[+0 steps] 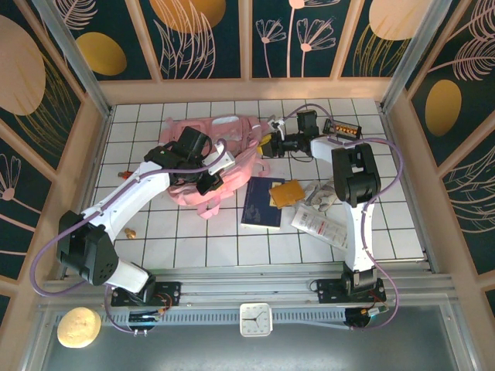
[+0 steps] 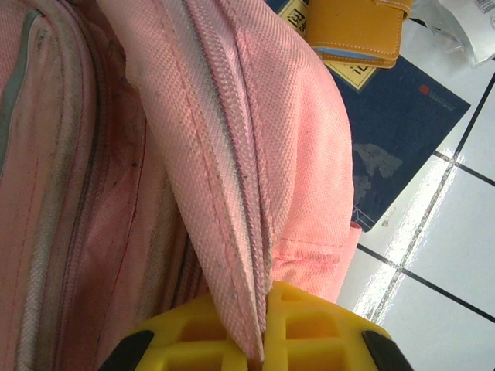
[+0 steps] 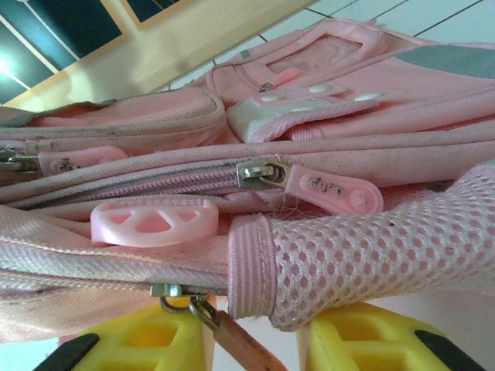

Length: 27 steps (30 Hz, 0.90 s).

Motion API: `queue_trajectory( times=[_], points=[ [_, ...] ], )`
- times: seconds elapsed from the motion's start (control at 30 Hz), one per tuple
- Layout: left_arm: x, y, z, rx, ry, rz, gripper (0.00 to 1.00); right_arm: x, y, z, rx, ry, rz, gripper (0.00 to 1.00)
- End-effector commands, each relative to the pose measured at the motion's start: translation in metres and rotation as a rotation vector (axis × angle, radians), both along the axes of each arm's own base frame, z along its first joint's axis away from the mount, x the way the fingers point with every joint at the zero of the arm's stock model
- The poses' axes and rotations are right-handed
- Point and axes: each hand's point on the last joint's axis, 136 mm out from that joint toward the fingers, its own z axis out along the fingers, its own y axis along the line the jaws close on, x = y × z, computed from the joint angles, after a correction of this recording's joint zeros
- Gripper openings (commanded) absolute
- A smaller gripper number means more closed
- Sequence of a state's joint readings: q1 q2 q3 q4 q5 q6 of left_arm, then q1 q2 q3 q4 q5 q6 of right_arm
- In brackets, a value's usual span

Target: Pack the student bag

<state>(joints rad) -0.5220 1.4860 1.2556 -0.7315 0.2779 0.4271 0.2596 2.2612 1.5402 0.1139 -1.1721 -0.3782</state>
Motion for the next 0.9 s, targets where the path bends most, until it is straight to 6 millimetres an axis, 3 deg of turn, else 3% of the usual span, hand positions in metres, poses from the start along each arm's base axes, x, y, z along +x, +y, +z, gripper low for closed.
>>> queue_trajectory(
  times=[0.0, 0.3, 0.53, 0.63, 0.87],
  points=[
    [0.013, -0.009, 0.033, -0.064, -0.124, -0.021, 0.00, -0.015, 0.002, 0.002, 0.009, 0.022, 0.047, 0.24],
    [0.016, -0.009, 0.033, -0.061, -0.126, -0.009, 0.00, -0.021, -0.003, -0.001, -0.029, 0.040, 0.033, 0.06],
    [0.026, 0.004, 0.027, 0.007, -0.165, 0.041, 0.00, -0.021, -0.012, -0.007, -0.112, 0.046, -0.003, 0.08],
    [0.029, 0.011, 0.025, 0.049, -0.187, 0.056, 0.00, -0.023, -0.015, -0.008, -0.150, 0.046, -0.002, 0.00],
    [0.031, -0.001, 0.017, 0.009, -0.130, 0.067, 0.00, -0.026, -0.009, 0.012, -0.205, 0.061, -0.052, 0.00]
  ],
)
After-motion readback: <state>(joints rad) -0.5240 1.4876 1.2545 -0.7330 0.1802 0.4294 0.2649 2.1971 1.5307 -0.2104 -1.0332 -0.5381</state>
